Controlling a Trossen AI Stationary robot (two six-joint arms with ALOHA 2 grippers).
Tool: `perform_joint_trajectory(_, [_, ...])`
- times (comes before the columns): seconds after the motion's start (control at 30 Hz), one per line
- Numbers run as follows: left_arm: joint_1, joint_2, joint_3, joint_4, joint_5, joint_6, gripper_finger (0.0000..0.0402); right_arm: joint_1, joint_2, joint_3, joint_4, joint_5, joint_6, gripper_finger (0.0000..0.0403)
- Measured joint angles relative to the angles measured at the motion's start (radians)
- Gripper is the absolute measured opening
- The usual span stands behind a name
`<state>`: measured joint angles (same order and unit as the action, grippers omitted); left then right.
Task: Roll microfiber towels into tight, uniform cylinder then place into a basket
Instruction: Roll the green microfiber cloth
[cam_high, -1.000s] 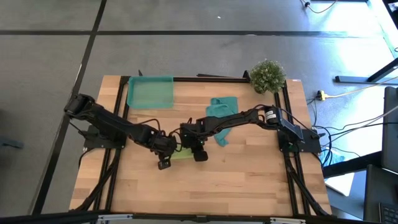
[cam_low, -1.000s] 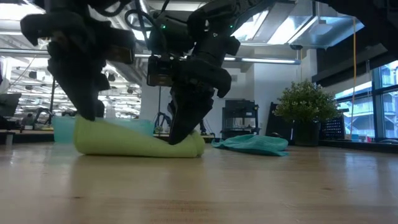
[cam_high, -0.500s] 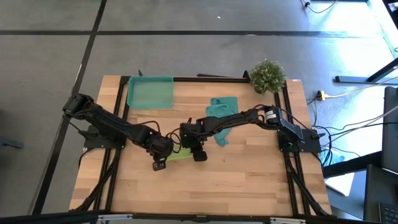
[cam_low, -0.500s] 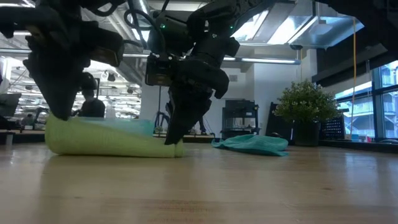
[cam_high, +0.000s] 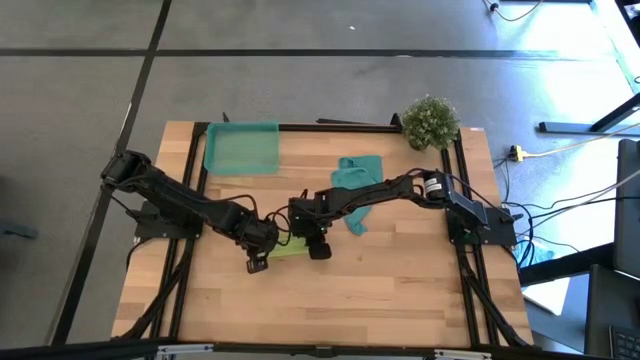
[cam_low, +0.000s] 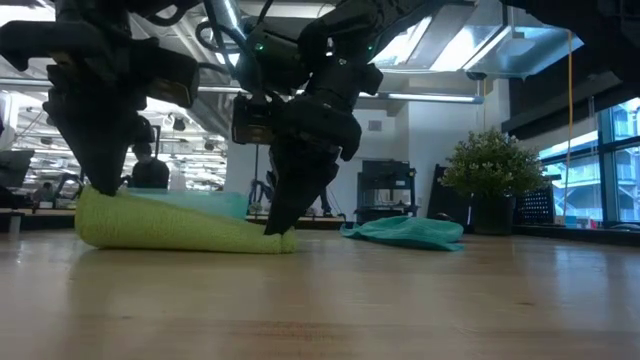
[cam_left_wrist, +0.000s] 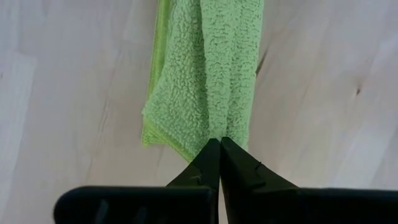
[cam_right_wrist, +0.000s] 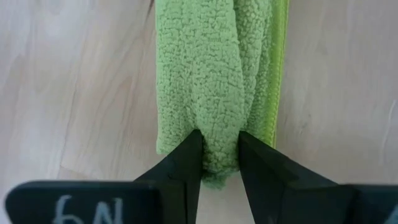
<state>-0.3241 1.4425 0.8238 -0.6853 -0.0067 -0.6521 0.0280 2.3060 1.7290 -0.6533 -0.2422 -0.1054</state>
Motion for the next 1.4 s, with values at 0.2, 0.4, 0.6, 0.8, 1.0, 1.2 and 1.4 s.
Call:
perform_joint_trajectory(0.2, [0.000, 0.000, 0.000, 0.008, -0.005, 0.000, 0.0002, 0.000, 0.001, 0.000, 0.005, 0.000, -0.002, 0.0104])
perform_joint_trajectory(0.4, [0.000, 0.000, 0.000, 0.007, -0.029, 0.007, 0.0038, 0.001, 0.001, -0.002, 0.007, 0.001, -0.004, 0.0104])
perform_joint_trajectory(0.6, [0.005, 0.000, 0.000, -0.004, -0.023, 0.024, 0.0078, 0.001, 0.001, -0.002, 0.009, 0.001, -0.005, 0.0104])
perform_joint_trajectory(0.8, [0.009, -0.051, 0.000, -0.050, 0.028, 0.003, 0.0078, 0.001, 0.001, -0.002, 0.009, 0.002, -0.007, 0.0104])
perform_joint_trajectory(1.0, [-0.009, -0.168, 0.000, -0.088, 0.024, -0.006, 0.0081, 0.001, 0.001, -0.002, 0.008, 0.002, -0.008, 0.0104])
perform_joint_trajectory(1.2, [-0.056, -0.263, 0.000, -0.173, -0.014, -0.047, 0.0081, 0.001, 0.001, -0.002, 0.017, 0.003, -0.008, 0.0104])
perform_joint_trajectory(1.4, [-0.113, -0.288, 0.000, -0.236, -0.036, -0.047, 0.0081, 0.001, 0.001, -0.003, 0.037, -0.008, -0.008, 0.0104])
